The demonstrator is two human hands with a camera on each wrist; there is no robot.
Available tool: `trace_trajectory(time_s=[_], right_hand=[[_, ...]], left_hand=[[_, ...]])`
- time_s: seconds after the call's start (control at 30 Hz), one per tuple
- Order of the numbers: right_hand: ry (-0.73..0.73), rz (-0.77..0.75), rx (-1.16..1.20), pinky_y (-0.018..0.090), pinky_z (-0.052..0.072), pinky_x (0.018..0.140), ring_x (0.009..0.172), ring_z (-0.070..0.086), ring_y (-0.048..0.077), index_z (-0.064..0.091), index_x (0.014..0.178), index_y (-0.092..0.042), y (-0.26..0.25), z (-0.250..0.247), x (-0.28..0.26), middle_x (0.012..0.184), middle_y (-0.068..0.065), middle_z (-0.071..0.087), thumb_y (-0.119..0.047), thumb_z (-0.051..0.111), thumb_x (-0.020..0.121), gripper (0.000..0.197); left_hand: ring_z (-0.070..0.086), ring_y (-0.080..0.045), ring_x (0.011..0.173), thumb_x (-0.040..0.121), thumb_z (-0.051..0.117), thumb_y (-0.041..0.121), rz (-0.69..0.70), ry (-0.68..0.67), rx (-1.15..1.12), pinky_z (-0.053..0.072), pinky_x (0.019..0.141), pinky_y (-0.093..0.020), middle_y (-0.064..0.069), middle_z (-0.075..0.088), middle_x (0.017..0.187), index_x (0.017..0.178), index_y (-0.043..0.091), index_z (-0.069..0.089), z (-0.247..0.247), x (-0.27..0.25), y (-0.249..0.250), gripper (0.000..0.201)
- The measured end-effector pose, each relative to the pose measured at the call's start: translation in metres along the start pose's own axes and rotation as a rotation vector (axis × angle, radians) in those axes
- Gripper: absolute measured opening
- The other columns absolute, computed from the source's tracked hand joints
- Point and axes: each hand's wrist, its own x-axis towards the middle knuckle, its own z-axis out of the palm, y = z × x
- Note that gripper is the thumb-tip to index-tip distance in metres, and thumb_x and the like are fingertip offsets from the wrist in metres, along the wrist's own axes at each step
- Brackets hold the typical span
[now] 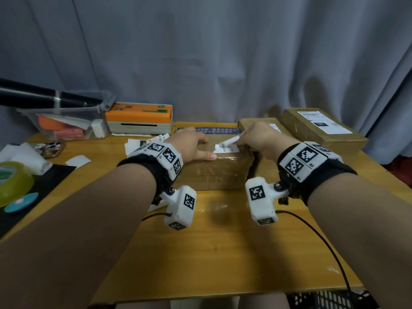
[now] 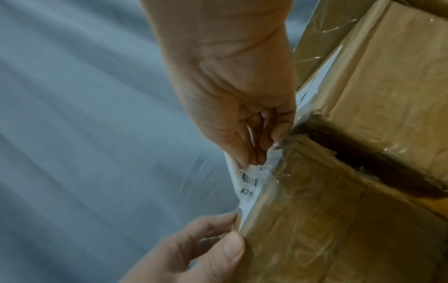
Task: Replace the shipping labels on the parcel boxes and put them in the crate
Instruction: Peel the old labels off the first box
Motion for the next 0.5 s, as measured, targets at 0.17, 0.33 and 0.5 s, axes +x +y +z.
trace_trajectory(time_s=[0.17, 0.33, 0.5], right_hand=[[-0.043, 0.049, 0.142, 0.025, 0.043, 0.061, 0.076, 0.055, 0.020, 0.066, 0.084, -0.003, 0.000, -0.001, -0.006, 0.087, 0.013, 0.065, -0.009, 0.057, 0.085, 0.011], [-0.047, -0.009, 0.139, 0.029, 0.044, 0.071, 0.081, 0.059, 0.017, 0.063, 0.095, -0.010, 0.000, -0.002, -0.010, 0.090, 0.004, 0.066, -0.050, 0.047, 0.092, 0.043], [0.115, -0.056, -0.252, 0.033, 0.053, 0.070, 0.086, 0.063, 0.023, 0.065, 0.102, -0.007, -0.003, 0.008, 0.002, 0.093, 0.008, 0.065, -0.030, 0.072, 0.079, 0.033]], left_hand=[[0.045, -0.025, 0.123, 0.081, 0.055, 0.062, -0.016, -0.013, -0.019, 0.041, 0.102, -0.037, -0.006, 0.041, 0.137, 0.140, 0.025, 0.043, -0.001, 0.000, 0.001, 0.072], [0.044, -0.025, 0.125, 0.081, 0.055, 0.063, -0.026, -0.031, -0.027, 0.040, 0.102, -0.037, -0.005, 0.039, 0.140, 0.141, 0.025, 0.041, -0.002, 0.001, 0.002, 0.072], [0.043, -0.026, 0.127, 0.081, 0.055, 0.063, -0.036, -0.032, -0.028, 0.040, 0.104, -0.039, -0.006, 0.037, 0.143, 0.141, 0.026, 0.040, -0.001, 0.001, 0.002, 0.072]])
